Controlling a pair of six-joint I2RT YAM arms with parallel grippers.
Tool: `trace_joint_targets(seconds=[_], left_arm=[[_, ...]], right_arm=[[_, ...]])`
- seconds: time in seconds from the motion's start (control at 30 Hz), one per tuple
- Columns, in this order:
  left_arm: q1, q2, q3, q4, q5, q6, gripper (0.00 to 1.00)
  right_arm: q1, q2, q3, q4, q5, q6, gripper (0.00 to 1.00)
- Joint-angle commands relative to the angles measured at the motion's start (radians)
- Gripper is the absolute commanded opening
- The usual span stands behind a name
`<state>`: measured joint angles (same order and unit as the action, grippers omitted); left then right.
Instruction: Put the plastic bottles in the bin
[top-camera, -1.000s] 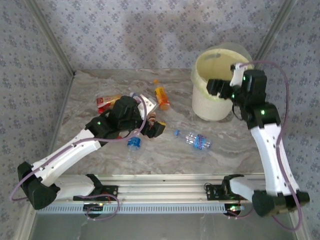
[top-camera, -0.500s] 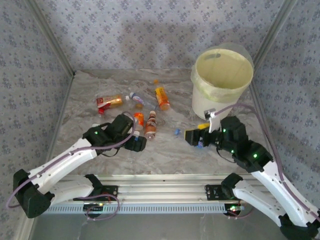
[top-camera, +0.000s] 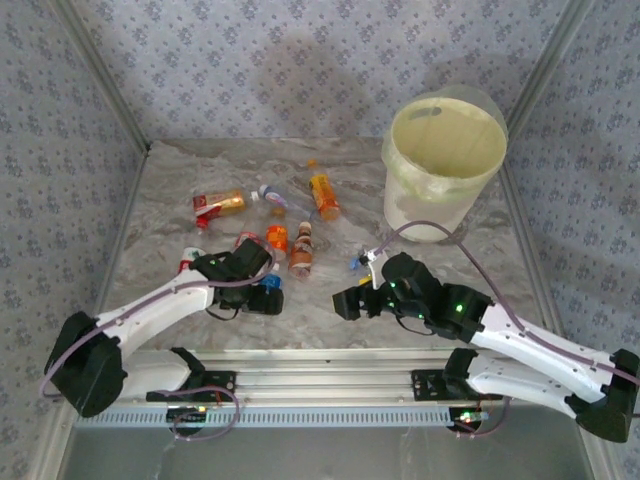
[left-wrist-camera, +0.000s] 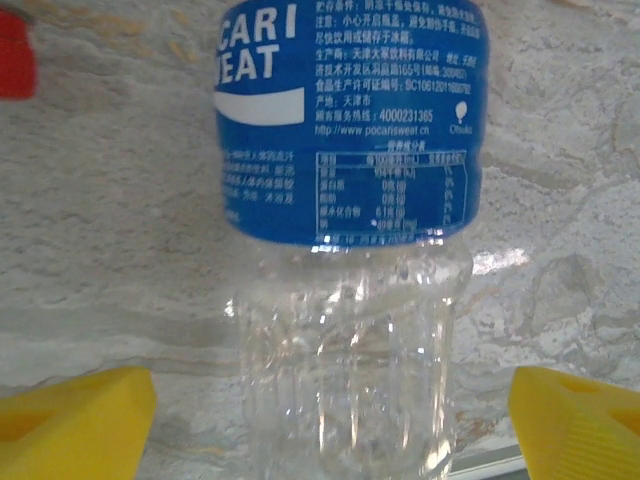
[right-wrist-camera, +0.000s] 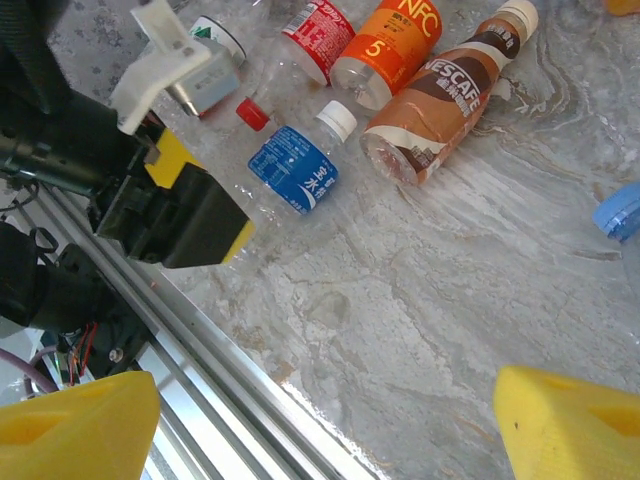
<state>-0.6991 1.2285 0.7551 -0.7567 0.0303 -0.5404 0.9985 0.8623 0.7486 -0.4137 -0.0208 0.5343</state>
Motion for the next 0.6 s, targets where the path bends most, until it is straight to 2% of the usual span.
trace_joint_targets(seconds=[0.0, 0.17, 0.27, 0.33, 0.4, 0.5, 0.57], left_arm=[[0.007, 0.043, -0.012, 0.052, 0.062, 0.015, 0.87], [0.006, 0.075, -0.037, 0.073, 0.08, 0.005, 0.82], [0.007, 0.078, -0.042, 0.106, 0.085, 0.003, 0.75], [0.006, 0.067, -0.042, 0.111, 0.091, 0.006, 0.67], [0.007, 0.042, -0.043, 0.121, 0.108, 0.018, 0.59], [0.005, -0.04, -0.052, 0.15, 0.148, 0.036, 0.55], [0.004, -0.116, -0.067, 0.203, 0.227, 0.06, 0.54]], right_arm=[[0.01, 0.01, 0.009, 0.041, 0.034, 0.036, 0.89], [0.009, 0.006, -0.004, 0.042, 0.051, 0.063, 0.89], [0.007, 0.006, -0.012, 0.038, 0.066, 0.08, 0.89], [0.004, 0.01, -0.018, 0.039, 0.072, 0.087, 0.89], [-0.005, 0.013, -0.025, 0.039, 0.08, 0.15, 0.88], [-0.038, 0.012, -0.044, 0.051, 0.046, 0.245, 0.89], [-0.071, 0.005, -0.051, 0.094, 0.016, 0.287, 0.88]])
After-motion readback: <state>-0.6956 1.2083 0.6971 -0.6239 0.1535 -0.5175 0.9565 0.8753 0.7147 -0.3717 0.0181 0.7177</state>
